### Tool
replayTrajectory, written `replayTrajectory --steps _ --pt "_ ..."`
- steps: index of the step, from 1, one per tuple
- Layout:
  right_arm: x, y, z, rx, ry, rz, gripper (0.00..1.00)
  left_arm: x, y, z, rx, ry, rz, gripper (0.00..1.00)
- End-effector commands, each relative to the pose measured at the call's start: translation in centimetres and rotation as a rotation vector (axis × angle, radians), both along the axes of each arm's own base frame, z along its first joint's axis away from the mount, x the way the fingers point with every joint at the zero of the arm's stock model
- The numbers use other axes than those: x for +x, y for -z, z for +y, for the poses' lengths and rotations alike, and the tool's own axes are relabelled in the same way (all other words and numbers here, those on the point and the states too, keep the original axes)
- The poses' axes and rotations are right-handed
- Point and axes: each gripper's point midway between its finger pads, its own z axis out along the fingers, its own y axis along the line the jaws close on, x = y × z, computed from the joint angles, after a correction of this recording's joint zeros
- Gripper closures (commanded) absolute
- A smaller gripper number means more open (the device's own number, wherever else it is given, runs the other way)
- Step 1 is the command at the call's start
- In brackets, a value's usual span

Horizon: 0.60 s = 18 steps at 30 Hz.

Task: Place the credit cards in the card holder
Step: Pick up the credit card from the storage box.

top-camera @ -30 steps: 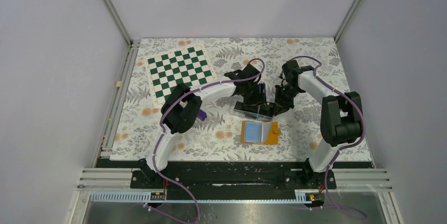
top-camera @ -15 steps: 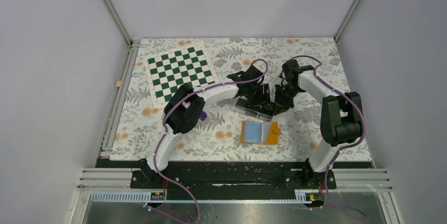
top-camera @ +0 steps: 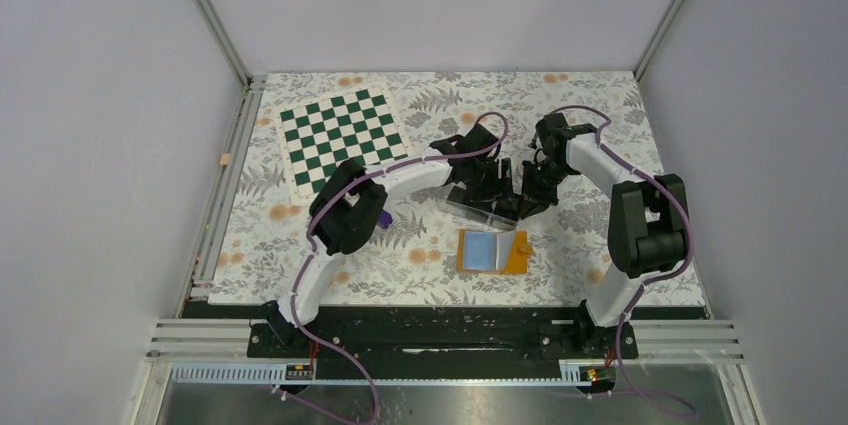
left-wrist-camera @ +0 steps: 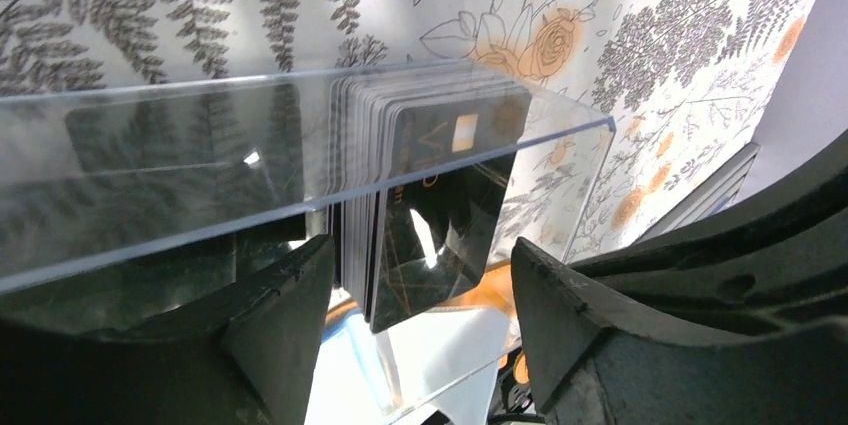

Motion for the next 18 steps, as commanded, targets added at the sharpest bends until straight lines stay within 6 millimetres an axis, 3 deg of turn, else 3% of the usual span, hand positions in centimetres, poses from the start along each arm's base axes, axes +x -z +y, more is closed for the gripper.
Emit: replayTrajectory --steps 1,5,18 --pt "0.4 -0.8 0.7 0.037 -0.003 0.0 0.82 0.7 -4.5 1.0 -0.017 -0.011 -0.096 0.35" --pt "0.5 -0.8 0.8 0.037 -0.005 0.005 0.82 0.8 -4.5 1.5 -0.011 -0.016 -0.094 0.36" --pt "0.4 -0.7 0.9 0.038 -0.009 0.015 0.83 0.4 -2.8 1.2 0.001 0.001 -0.062 0.58"
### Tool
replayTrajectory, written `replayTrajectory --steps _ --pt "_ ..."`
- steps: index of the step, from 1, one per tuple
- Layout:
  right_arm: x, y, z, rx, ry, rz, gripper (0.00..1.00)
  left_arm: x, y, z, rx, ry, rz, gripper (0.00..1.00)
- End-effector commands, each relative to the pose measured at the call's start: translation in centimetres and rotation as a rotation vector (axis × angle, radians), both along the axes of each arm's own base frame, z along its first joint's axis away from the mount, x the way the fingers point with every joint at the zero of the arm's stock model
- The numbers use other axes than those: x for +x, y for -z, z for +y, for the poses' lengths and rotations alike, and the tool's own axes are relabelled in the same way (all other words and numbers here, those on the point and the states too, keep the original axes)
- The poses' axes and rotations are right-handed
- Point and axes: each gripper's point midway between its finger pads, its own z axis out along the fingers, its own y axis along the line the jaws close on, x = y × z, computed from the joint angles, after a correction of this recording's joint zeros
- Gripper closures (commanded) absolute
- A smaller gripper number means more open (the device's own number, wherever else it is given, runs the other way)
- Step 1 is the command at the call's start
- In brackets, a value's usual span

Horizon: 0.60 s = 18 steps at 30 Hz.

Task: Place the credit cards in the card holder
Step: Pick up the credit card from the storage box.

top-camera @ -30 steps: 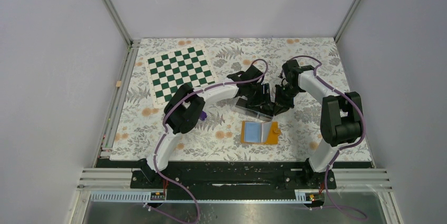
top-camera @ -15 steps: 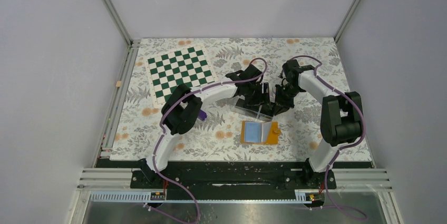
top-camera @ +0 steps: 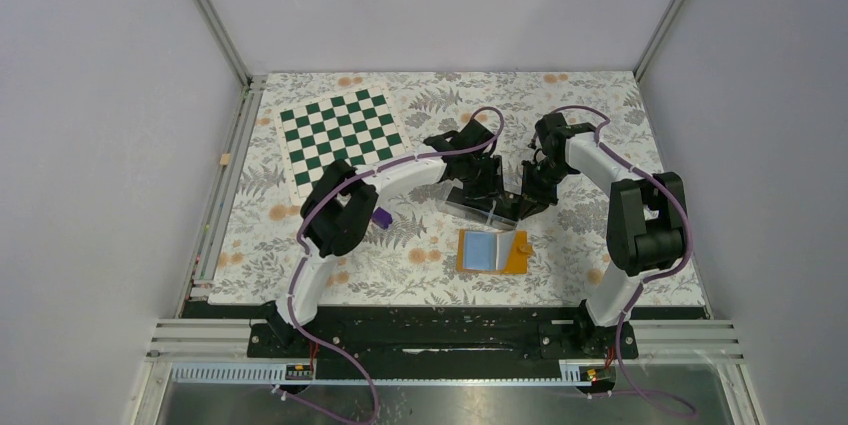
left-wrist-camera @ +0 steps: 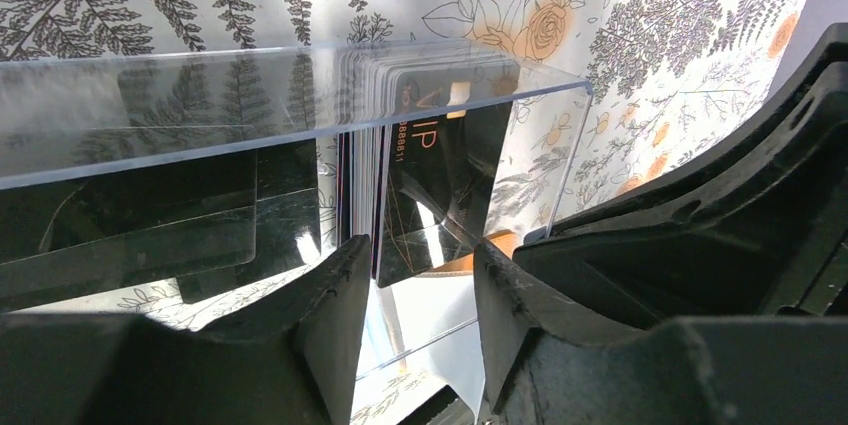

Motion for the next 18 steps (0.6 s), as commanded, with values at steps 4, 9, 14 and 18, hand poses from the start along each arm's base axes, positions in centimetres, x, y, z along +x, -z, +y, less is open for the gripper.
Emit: replayTrajectory --steps 4,9,14,18 --pt "0.5 -0.8 0.9 0.041 -0.006 0.002 0.83 0.3 -0.9 -0.5 -0.019 0.011 -0.031 0.65" --pt "0.4 -0.8 0.9 0.042 -0.008 0.003 0.83 0.0 -0.3 -0.7 -0.012 0.018 -0.024 0.68" --pt "0.3 -0.7 0.9 0.043 -0.009 0.006 0.83 -0.2 -0.3 -1.0 -0.019 0.027 -0.024 0.76" --pt "0.3 -0.7 0.9 0.043 -0.011 0.006 0.83 -0.3 -0.5 -1.4 -0.04 0.034 -0.024 0.83"
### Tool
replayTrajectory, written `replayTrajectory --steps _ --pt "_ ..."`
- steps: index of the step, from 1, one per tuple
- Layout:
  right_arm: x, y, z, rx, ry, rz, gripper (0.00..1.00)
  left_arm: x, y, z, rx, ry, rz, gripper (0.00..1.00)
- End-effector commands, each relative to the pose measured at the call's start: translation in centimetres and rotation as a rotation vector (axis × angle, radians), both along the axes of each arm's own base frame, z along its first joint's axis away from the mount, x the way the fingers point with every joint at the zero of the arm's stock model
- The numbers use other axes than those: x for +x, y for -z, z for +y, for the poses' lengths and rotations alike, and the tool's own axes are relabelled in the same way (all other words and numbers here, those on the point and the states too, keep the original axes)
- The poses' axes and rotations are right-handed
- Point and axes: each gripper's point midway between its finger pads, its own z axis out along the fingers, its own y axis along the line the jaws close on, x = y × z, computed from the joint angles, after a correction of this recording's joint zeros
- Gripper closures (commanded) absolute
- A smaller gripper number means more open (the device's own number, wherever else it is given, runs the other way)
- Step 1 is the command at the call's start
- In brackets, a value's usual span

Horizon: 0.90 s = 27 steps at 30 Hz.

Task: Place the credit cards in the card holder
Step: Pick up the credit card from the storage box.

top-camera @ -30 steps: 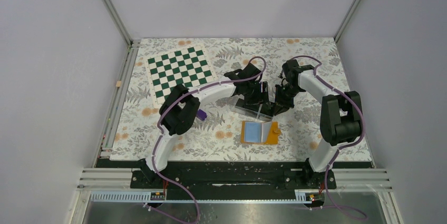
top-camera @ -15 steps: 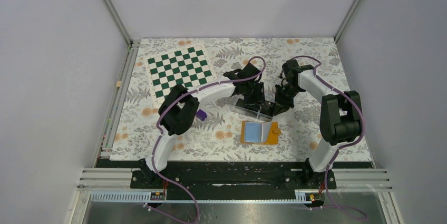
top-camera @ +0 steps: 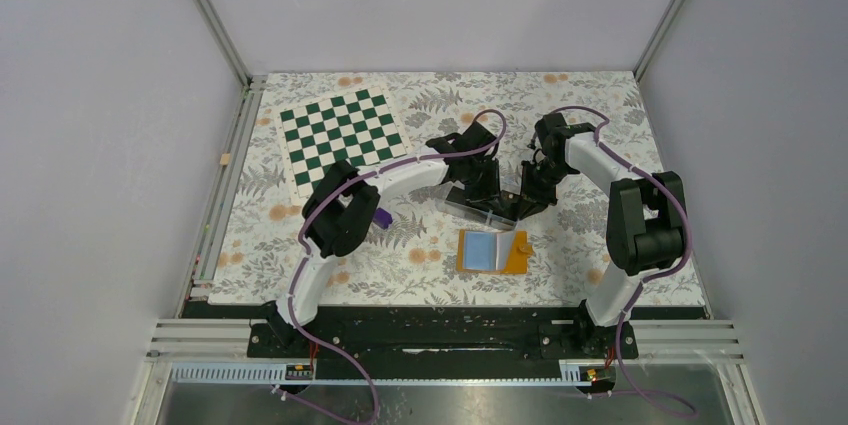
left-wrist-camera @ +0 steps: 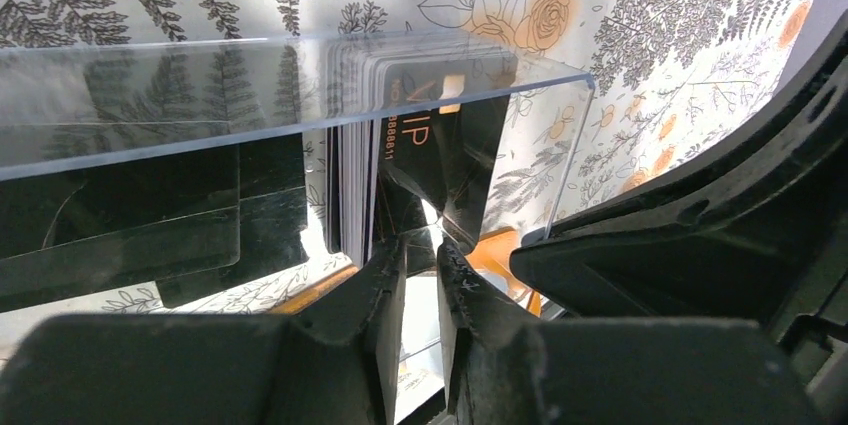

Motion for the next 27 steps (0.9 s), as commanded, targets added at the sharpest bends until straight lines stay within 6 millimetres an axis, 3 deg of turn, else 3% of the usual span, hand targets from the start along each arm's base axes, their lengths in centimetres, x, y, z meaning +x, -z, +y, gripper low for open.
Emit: replayTrajectory --steps 1,7,11,15,21,27 --pt "0.4 -0.7 0.7 0.033 -0.009 0.0 0.83 0.2 -0.9 -1.2 -0.048 0.019 -0.029 0.82" --pt "0.3 -0.7 0.7 0.033 -0.01 0.001 0.83 0.9 -1.6 -0.5 -0.021 -0.008 -0.079 0.67" --pt "0.2 -0.7 0.7 0.034 -0.01 0.005 0.83 1.1 -1.9 0.1 -0.003 -0.021 -0.108 0.65" --pt "0.3 -0.7 0.7 0.035 -0.01 0.003 0.83 1.2 -1.7 0.1 0.001 -0.02 -0.11 0.66" --pt "0.3 -0.7 0.7 0.035 -0.011 0.004 0.83 0.6 -0.6 -0.5 -0.005 0.001 -0.068 0.74" --pt "0.2 -0.6 0.7 0.033 -0.012 0.007 0.83 0.0 -0.8 -1.3 -0.031 0.03 -0.06 0.82"
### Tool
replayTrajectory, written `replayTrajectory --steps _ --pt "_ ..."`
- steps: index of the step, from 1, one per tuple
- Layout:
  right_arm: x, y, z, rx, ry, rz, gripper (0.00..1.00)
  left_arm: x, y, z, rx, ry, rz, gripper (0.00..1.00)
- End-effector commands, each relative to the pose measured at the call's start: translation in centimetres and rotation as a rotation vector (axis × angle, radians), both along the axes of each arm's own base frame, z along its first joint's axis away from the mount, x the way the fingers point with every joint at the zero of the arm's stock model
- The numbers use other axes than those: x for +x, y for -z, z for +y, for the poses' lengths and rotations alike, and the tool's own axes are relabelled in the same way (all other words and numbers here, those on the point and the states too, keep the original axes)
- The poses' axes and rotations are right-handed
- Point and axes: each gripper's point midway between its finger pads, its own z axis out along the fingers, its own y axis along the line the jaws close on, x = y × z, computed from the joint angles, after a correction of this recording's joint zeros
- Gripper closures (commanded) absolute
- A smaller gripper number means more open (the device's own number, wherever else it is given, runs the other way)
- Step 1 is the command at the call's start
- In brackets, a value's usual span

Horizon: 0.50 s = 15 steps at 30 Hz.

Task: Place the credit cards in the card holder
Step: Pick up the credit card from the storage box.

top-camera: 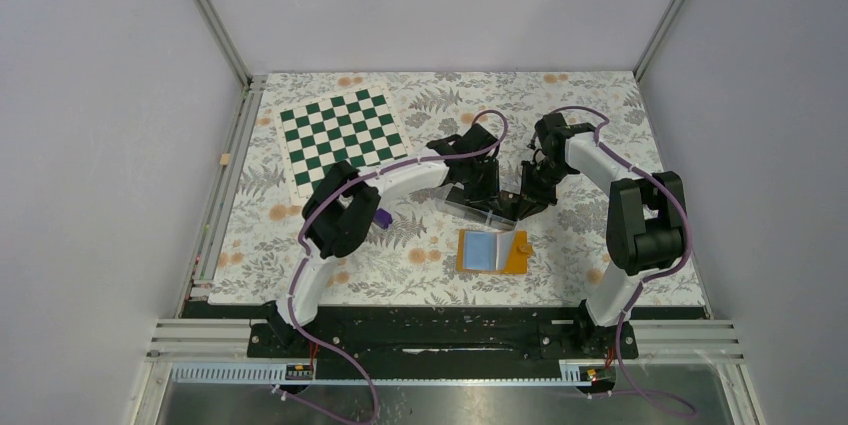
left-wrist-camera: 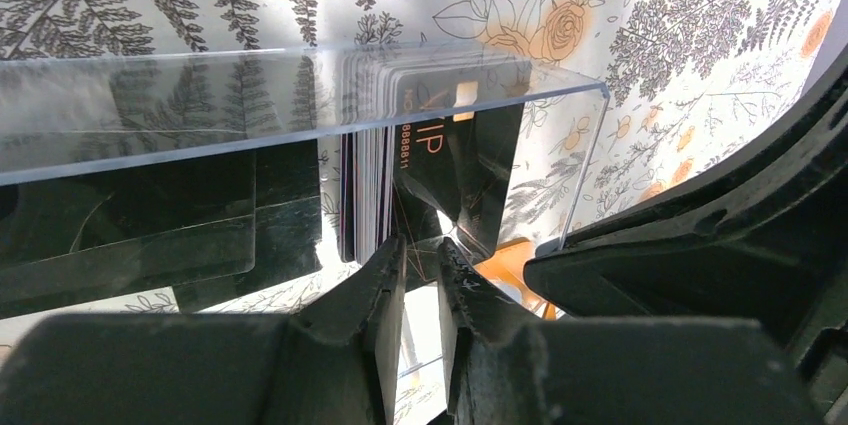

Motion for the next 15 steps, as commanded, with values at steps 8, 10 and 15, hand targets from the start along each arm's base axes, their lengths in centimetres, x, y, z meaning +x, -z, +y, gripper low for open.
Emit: replayTrajectory --steps 8,10,15 --pt "0.3 -0.5 0.7 0.032 -0.011 0.007 0.83 -0.5 -1.7 -2.1 -0.076 0.056 -0.028 0.85" --pt "0.2 -0.6 0.7 0.032 -0.011 0.008 0.83 -0.3 -2.2 -1.9 -0.072 0.047 -0.045 0.83" --pt "0.2 -0.6 0.7 0.032 -0.01 0.007 0.83 0.1 -3.9 -1.6 -0.104 0.038 -0.109 0.61"
